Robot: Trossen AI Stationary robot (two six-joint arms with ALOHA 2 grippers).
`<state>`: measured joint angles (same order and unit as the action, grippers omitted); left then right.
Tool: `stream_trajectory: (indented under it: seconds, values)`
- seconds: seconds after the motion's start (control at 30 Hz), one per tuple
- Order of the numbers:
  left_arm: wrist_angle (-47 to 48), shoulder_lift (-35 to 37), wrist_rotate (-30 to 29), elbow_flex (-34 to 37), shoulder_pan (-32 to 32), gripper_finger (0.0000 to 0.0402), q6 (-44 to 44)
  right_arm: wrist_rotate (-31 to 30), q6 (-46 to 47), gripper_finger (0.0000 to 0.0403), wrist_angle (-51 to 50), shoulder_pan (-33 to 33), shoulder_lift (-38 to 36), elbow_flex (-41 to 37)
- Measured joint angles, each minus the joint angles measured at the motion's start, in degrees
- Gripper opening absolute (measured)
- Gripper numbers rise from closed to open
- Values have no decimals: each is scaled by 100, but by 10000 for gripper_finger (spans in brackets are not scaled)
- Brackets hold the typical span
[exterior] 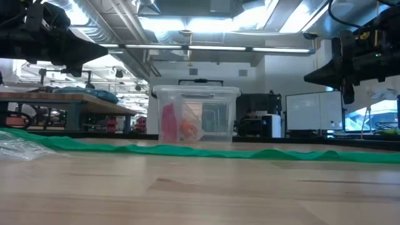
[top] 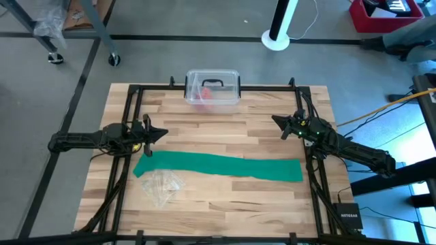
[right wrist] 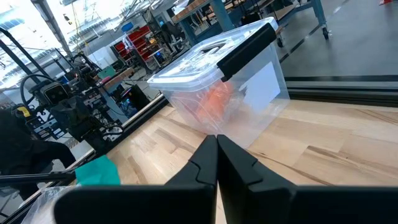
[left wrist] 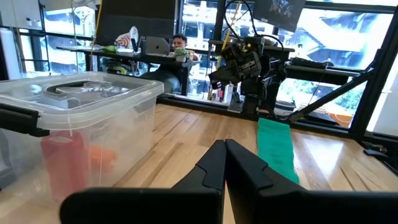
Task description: Roll bandage
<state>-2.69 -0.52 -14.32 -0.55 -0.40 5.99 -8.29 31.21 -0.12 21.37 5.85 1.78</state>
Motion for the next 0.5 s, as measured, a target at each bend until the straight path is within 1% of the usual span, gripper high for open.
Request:
stream_trajectory:
  seconds: [0.4,0.5]
  values:
    - [1,1,0,0,2,1,-1,-29,0,8,21,2,2,-2]
    - [-1,1,-1,-1,2,1,-1,-341,-5,8,58,2,1,-2]
